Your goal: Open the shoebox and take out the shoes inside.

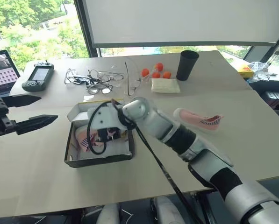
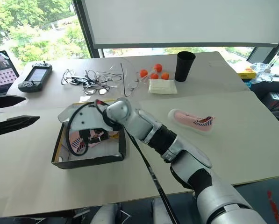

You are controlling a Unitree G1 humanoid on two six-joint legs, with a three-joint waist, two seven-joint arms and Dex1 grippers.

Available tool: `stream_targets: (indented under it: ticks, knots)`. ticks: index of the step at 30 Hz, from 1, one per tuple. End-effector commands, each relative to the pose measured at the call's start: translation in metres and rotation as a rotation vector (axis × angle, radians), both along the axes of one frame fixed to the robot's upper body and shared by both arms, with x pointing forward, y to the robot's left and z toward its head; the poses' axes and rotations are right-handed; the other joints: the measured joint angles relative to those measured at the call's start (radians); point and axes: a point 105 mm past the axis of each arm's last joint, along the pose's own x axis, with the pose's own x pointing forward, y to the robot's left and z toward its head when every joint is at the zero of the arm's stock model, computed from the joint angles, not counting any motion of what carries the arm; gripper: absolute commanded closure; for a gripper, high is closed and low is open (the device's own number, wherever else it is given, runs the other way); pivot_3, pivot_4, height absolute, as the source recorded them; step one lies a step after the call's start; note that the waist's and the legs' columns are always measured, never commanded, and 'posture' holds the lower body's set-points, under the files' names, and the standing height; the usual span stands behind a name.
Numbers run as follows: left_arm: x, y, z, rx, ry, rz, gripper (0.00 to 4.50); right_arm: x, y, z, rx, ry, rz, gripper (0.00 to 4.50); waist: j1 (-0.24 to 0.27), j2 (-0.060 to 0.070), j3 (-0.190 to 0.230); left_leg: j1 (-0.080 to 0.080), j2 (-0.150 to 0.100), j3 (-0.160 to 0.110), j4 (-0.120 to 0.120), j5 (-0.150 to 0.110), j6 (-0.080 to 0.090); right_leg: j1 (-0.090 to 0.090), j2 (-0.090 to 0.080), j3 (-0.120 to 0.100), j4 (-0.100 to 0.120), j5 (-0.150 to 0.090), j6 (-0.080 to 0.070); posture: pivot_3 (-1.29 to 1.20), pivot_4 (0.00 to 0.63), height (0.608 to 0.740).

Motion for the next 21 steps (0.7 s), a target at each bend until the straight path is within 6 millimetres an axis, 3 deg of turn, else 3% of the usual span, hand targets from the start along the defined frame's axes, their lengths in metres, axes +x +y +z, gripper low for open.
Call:
stream_targets:
  ticks: [1, 8, 15, 21]
  knots:
    - [-0.006, 0.000, 0.010, 0.025, -0.056, 0.013, 0.00, 0.004, 0.019, 0.013, 0.007, -0.241, 0.099, 0.20, 0.000, 0.000, 0.000, 0.000, 0.000, 0.000, 0.000, 0.000, -0.001, 0.000, 0.000, 0.000, 0.000, 0.000, 0.000, 0.00, 0.150, 0.740]
    - [-0.012, 0.002, 0.008, 0.026, -0.052, 0.032, 0.00, -0.012, 0.035, 0.019, -0.001, -0.409, 0.285, 0.20, -0.003, 0.000, 0.000, 0.000, 0.001, 0.000, -0.001, 0.000, -0.002, -0.001, 0.000, 0.000, 0.000, 0.000, -0.001, 0.00, 0.150, 0.740]
    - [-0.014, 0.003, 0.008, 0.027, -0.050, 0.045, 0.00, -0.035, 0.030, 0.018, -0.037, -0.332, 0.436, 0.20, -0.001, -0.001, 0.000, 0.002, 0.001, -0.001, -0.001, 0.000, -0.003, 0.001, 0.000, 0.000, 0.001, 0.000, -0.001, 0.00, 0.150, 0.740]
    - [-0.014, 0.003, 0.007, 0.027, -0.052, 0.047, 0.00, -0.031, 0.040, -0.011, -0.075, -0.288, 0.411, 0.20, -0.002, -0.001, 0.000, 0.003, 0.001, -0.001, -0.001, 0.000, -0.003, 0.001, 0.001, 0.000, 0.001, -0.001, -0.001, 0.00, 0.150, 0.740]
